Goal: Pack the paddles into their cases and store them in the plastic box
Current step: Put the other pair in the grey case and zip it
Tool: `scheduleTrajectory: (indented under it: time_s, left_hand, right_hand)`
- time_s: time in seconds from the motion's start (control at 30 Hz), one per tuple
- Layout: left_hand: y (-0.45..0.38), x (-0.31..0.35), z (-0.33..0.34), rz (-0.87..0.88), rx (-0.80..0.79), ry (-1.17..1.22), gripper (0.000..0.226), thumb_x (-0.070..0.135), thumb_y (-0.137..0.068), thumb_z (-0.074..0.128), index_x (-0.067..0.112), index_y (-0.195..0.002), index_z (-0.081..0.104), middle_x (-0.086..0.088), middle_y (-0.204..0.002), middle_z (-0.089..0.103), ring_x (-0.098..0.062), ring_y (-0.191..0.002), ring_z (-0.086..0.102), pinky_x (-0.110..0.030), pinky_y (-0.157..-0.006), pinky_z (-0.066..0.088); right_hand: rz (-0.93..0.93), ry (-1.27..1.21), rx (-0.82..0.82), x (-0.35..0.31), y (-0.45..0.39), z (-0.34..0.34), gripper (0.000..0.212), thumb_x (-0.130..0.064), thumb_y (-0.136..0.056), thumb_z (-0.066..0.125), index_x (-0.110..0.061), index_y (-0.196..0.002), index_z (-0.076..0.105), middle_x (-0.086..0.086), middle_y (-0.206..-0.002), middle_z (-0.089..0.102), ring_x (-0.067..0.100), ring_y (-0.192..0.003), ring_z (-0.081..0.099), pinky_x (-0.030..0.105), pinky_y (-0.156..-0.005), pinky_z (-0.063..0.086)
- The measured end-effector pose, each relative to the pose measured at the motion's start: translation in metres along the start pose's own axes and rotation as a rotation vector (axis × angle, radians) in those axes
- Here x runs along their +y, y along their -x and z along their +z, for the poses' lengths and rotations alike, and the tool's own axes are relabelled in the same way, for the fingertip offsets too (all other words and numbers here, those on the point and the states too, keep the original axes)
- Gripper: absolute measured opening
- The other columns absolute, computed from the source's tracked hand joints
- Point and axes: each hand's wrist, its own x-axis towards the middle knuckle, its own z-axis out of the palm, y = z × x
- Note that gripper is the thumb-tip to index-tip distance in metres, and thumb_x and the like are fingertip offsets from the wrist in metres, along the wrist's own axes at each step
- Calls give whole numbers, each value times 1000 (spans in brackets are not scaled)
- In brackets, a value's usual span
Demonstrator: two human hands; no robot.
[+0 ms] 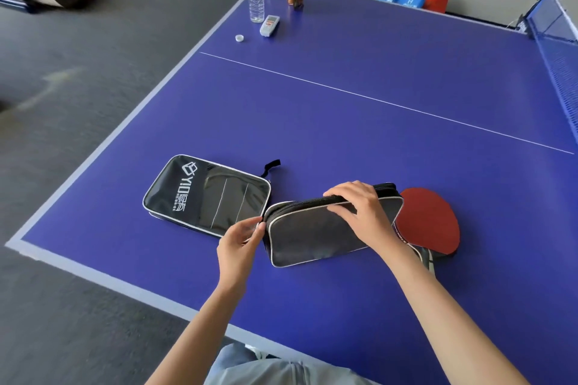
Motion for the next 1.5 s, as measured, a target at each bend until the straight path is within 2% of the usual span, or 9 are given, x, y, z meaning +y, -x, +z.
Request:
scheduleTrajectory:
  time_s: [0.17,0.3,0.57,0.77,1.0,1.13,1.2,1.37,1.5]
  left_hand:
    - [-6,-1,10,-84,117,45,15,33,-80,72,18,-80,71,4,-79,72,-9,-76,65,-18,-69,46]
    - [-9,-10,8,-49,-7,-24,9,31,-85,66,26,-81,72,9,-78,73,-1,-74,65,-12,-66,46]
    - [-27,-44,25,-393,-229,-80,33,20,-97,36,9,-91,66,-6,-92,64,-20,-89,56,-41,-100,44]
    - [-35,-49,22,-663,-316,214,29,22,-101,38,8,-91,61,-7,-88,62,-19,-77,59,-30,-77,52]
    - [-36,-44,22,-794,-378,257,31,39,-95,51,9,-91,59,-9,-83,66,-24,-77,64,-35,-75,53]
    - [-36,-24,21,-310,-206,-245,23,29,-94,47,17,-90,66,-6,-97,68,-22,-87,62,-28,-75,46]
    - [-37,5,19,-6,-144,-311,16,35,-92,51,28,-92,66,7,-96,69,-6,-91,63,-21,-73,45]
    - [-37,56,52,474,-499,-499,22,34,-83,68,27,-104,66,14,-99,66,5,-90,61,-10,-80,44]
    - [-35,56,72,655,-452,-689,20,27,-82,69,26,-102,68,12,-96,69,-6,-85,62,-15,-70,41]
  right_hand:
    - [56,37,77,-2,6,0,19,-15,-78,74,-12,-97,70,-2,-94,70,19,-86,64,38,-86,43]
    - [108,57,160,-3,17,5,18,-18,-80,72,-14,-97,69,-4,-96,69,14,-89,60,25,-91,36]
    - [146,67,172,-3,20,7,17,-19,-81,71,-15,-98,68,-6,-97,68,9,-91,56,24,-92,35]
    - [160,62,175,-3,24,5,17,-19,-82,70,-16,-98,69,-6,-97,68,8,-91,56,23,-92,35]
    - [185,53,201,1,26,-3,17,-16,-81,72,-14,-98,70,-4,-97,69,9,-90,57,26,-90,37]
    - [176,44,171,-1,26,-3,18,-15,-80,73,-12,-98,71,-2,-96,70,13,-89,60,33,-88,41]
    - [164,56,158,-3,26,0,20,-16,-79,73,-11,-99,71,0,-95,70,17,-87,62,34,-87,42]
    - [152,56,146,-8,22,5,27,-14,-76,76,-9,-101,71,2,-95,71,20,-88,64,27,-88,38]
    - [131,135,142,-3,29,-6,32,-19,-76,77,-9,-105,70,2,-97,70,23,-91,64,35,-87,44]
